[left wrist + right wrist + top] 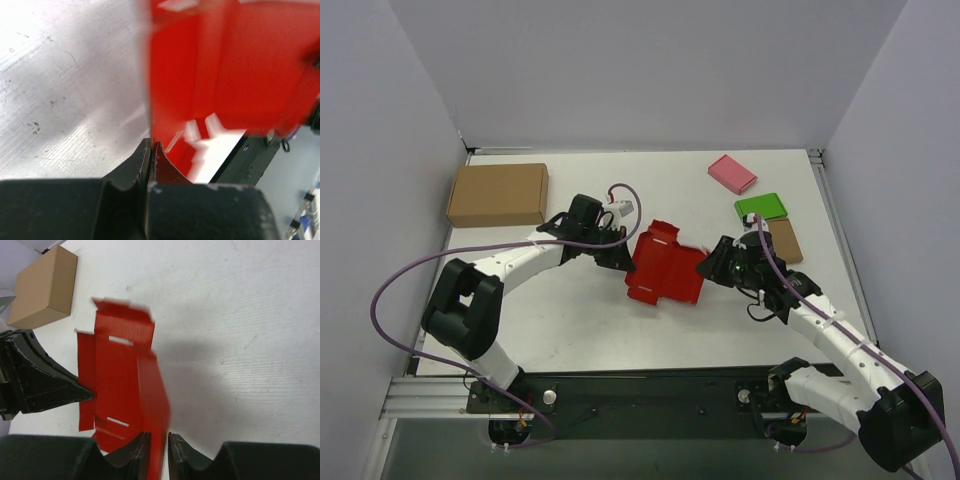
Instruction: Fold the paper box
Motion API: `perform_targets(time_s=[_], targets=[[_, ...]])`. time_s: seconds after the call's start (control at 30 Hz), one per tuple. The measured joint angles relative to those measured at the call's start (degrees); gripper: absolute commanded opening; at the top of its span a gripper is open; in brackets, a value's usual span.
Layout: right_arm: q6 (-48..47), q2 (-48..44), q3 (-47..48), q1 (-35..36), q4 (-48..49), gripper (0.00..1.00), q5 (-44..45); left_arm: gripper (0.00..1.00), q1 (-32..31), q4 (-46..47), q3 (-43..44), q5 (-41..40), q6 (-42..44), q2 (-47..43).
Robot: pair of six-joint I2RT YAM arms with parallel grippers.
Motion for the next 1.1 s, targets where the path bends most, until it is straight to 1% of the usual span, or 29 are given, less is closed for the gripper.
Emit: perform_targets(time_s=[0.03,0.07,0.17,0.27,0.4,0.5,0.6,0.7,0.73,0.77,0.8,0.9,1.1], targets=[[-0.3,-0.3,0.0,-0.3,-0.5,0.40,0.1,0.00,0.0,-0.1,0.1,0.3,0.6,0.0],[-1.1,-0.7,0.0,-0.5,-0.9,0.56,0.4,0.00,0.0,-0.6,0.3,0.9,2.1,0.0],[-4.3,-3.0,0.0,-1.8,-3.1,0.72,1.9,0.00,0.0,-4.4,2.1,3.3,7.4,-0.4],[-9.1,-6.7,0.9,-2.3,-5.6,0.75,2.9,0.00,0.0,-9.3,4.5,5.0,13.7,-1.8],[-16.7,-11.3,4.4,-0.4,-7.4,0.75,2.1,0.00,0.0,-14.9,6.6,8.1,21.2,-5.2],[-21.8,-13.3,7.1,3.4,-7.5,0.73,1.3,0.00,0.0,-18.4,7.0,10.4,25.4,-7.8],[-25.6,-13.7,9.3,8.7,-7.8,0.71,1.3,0.00,0.0,-21.5,7.0,12.1,28.3,-8.9],[-28.6,-12.7,11.7,14.0,-8.2,0.70,2.6,0.00,0.0,-24.4,7.0,13.3,30.2,-8.9],[-29.4,-12.0,12.5,15.6,-8.2,0.72,2.9,0.00,0.0,-25.4,7.0,13.7,30.8,-8.9],[-30.0,-11.2,13.4,17.0,-8.3,0.77,3.2,0.00,0.0,-26.1,7.1,13.9,31.4,-8.9],[-30.4,-10.3,14.2,17.9,-8.4,0.79,3.3,0.00,0.0,-26.8,7.1,14.2,31.7,-8.9],[-31.3,-7.4,15.8,18.4,-8.8,0.83,4.1,0.00,0.0,-28.1,7.1,15.1,32.7,-9.2],[-32.5,-2.4,15.8,18.4,-10.4,0.84,5.0,0.00,0.0,-28.9,7.1,17.1,33.8,-12.3]])
